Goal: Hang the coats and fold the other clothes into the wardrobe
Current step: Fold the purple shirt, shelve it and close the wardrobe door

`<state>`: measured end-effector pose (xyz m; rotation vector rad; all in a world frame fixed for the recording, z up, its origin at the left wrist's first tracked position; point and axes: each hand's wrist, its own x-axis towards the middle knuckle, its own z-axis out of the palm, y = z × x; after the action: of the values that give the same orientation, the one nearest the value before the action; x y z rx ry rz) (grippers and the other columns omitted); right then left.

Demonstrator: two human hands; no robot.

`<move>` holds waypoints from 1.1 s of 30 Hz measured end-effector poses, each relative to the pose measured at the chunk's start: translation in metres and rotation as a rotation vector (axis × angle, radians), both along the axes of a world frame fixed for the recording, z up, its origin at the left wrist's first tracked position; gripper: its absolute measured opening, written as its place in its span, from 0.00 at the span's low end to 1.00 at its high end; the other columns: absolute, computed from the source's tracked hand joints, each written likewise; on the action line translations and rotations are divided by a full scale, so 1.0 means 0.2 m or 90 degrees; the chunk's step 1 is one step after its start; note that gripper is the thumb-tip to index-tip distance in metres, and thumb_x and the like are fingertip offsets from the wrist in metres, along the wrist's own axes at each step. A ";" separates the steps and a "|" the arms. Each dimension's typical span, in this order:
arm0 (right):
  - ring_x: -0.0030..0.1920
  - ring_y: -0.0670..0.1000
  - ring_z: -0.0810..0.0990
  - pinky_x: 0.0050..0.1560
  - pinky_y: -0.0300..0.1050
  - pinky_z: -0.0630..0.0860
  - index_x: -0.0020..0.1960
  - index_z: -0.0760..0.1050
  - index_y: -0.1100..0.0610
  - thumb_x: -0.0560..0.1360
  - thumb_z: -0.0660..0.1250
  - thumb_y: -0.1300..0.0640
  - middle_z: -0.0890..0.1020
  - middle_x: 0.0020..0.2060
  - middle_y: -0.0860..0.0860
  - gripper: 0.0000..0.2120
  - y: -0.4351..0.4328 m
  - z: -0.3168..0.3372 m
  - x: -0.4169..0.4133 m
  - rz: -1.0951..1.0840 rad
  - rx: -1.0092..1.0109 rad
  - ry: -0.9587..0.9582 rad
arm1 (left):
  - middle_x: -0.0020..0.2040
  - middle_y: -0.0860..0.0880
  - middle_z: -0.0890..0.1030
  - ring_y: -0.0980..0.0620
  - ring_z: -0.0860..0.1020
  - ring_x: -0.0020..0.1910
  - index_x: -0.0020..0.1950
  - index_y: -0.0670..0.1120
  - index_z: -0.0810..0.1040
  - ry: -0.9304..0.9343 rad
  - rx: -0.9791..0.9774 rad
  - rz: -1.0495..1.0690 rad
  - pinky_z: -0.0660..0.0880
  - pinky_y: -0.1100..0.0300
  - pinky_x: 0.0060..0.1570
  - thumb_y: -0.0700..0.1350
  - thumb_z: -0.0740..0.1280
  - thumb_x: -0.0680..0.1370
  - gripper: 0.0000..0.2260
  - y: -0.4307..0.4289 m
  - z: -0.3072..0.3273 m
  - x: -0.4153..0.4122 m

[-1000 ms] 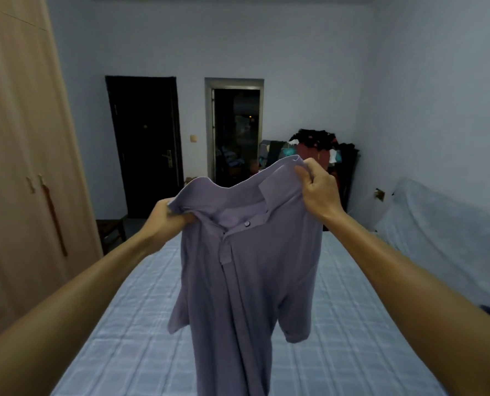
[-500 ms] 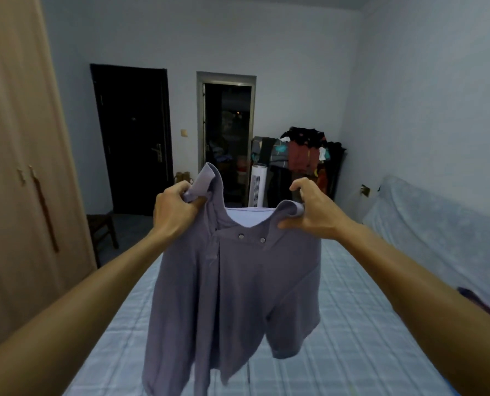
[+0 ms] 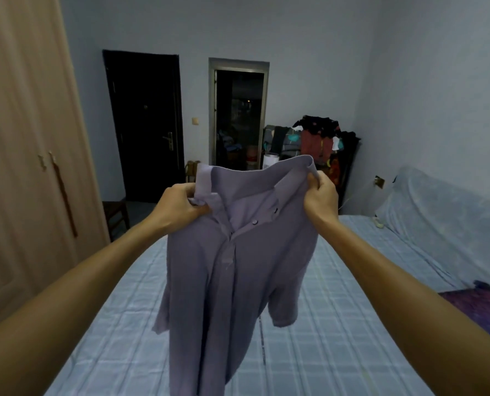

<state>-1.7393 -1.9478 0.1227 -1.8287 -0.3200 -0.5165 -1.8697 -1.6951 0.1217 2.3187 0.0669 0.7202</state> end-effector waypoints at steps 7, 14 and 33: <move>0.42 0.56 0.75 0.40 0.48 0.65 0.51 0.67 0.53 0.80 0.53 0.45 0.76 0.40 0.50 0.12 0.03 0.08 -0.03 0.005 -0.255 -0.105 | 0.46 0.48 0.82 0.51 0.80 0.47 0.49 0.47 0.80 0.049 -0.107 -0.088 0.80 0.53 0.47 0.44 0.68 0.76 0.03 0.04 -0.06 -0.02; 0.41 0.59 0.76 0.38 0.58 0.77 0.69 0.51 0.46 0.70 0.63 0.64 0.63 0.63 0.55 0.34 -0.03 0.10 -0.03 0.125 -0.465 -0.073 | 0.45 0.53 0.80 0.57 0.79 0.44 0.46 0.55 0.75 -0.008 -0.255 -0.093 0.74 0.68 0.35 0.40 0.63 0.79 0.09 -0.04 -0.13 0.03; 0.56 0.54 0.78 0.60 0.52 0.75 0.71 0.61 0.57 0.77 0.65 0.58 0.78 0.56 0.56 0.25 -0.11 -0.02 0.08 0.116 -0.054 -0.005 | 0.36 0.47 0.77 0.54 0.73 0.37 0.37 0.45 0.73 0.197 -0.258 -0.214 0.71 0.58 0.40 0.37 0.61 0.79 0.11 -0.08 -0.41 0.12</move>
<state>-1.7238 -1.9693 0.1178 -1.8581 -0.5150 -0.3881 -1.8464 -1.7110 0.0402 1.9633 -0.0349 0.1552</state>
